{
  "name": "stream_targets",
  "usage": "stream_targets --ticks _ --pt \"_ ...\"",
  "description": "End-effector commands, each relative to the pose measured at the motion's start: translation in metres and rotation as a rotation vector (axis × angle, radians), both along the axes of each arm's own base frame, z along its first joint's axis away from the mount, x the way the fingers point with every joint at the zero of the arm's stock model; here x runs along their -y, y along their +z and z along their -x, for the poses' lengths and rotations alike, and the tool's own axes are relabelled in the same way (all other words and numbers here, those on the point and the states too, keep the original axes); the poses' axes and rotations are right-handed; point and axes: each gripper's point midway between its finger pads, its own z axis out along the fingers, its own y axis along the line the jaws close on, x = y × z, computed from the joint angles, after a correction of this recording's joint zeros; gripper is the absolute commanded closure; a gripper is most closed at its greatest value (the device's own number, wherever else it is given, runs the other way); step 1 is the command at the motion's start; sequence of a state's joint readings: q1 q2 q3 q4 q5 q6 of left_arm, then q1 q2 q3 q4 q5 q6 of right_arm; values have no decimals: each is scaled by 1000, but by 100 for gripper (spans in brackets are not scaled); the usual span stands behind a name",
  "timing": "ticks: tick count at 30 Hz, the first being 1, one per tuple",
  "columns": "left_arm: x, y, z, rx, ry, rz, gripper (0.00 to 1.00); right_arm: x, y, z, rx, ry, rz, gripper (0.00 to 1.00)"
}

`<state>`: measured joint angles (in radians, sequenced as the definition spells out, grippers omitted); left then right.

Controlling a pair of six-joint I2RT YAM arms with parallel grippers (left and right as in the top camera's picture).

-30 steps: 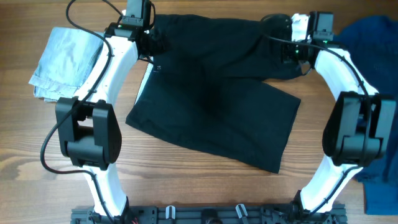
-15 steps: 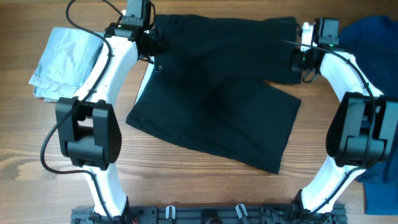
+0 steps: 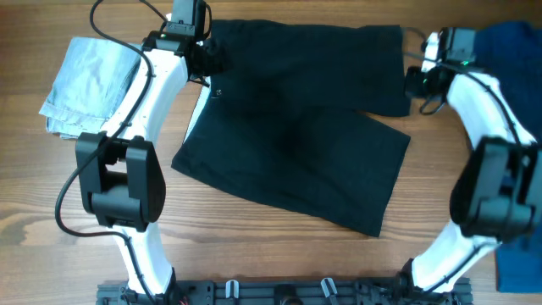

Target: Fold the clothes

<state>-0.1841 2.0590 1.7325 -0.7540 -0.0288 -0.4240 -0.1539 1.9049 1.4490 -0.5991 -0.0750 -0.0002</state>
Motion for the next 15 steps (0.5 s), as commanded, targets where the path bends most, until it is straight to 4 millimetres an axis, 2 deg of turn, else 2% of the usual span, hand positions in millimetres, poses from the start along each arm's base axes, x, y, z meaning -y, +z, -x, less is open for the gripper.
stream_targets --ticks 1,3,6,9,12,15 --pt "1 -1 0 -2 5 9 0 -40 76 1 141 96 -186 89" --pt "1 -1 0 -2 5 9 0 -49 67 11 90 92 -248 90" --pt "1 -1 0 -2 5 9 0 -52 29 25 7 66 -264 93" --pt "1 -1 0 -2 5 9 0 -52 -9 28 -25 62 -268 94" --pt "1 -1 0 -2 5 9 0 -54 -52 40 -91 45 -285 95" --pt "1 -1 0 -2 5 9 0 -56 -76 55 -164 11 -307 96"
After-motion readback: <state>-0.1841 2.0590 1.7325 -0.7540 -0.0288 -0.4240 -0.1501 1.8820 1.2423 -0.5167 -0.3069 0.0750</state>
